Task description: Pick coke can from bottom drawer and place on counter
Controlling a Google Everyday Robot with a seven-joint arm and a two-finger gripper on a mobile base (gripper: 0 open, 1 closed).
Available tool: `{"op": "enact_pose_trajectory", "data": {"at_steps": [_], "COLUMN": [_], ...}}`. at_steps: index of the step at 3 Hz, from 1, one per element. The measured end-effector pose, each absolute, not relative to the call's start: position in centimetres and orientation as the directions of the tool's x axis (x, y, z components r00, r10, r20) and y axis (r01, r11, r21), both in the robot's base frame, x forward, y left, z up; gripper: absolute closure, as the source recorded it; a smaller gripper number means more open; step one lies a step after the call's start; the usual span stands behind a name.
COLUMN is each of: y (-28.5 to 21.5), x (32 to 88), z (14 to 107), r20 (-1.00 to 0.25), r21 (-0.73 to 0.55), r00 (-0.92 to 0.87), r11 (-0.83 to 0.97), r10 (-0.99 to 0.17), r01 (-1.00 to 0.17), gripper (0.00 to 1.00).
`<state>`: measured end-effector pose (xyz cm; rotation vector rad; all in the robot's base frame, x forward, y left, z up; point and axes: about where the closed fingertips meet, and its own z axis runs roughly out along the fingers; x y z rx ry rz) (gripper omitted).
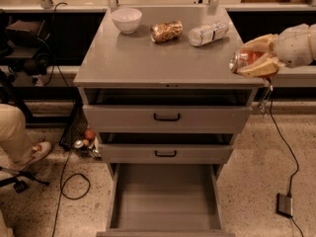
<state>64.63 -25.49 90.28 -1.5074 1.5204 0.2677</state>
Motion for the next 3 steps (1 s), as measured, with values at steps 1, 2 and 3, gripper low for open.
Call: {"op": "enact_pose_trajectory", "data": {"at_steps": [1,2,3], "y": [-22.6,-21.2,-19.7], "x": [67.9,69.9,71.9], "z": [90.0,89.3,88.8], "r20": [-0.734,-0.727,-0.731], "r21": [-0.395,-0.383,-0.374], "r00": [0.179,0.168,0.165], "r11": [0.197,0.19,0.187], "r10": [-0.655,-0.666,-0.662], "r01": [-0.897,-0.904,-0.908], "gripper": [1.0,1.0,1.0]}}
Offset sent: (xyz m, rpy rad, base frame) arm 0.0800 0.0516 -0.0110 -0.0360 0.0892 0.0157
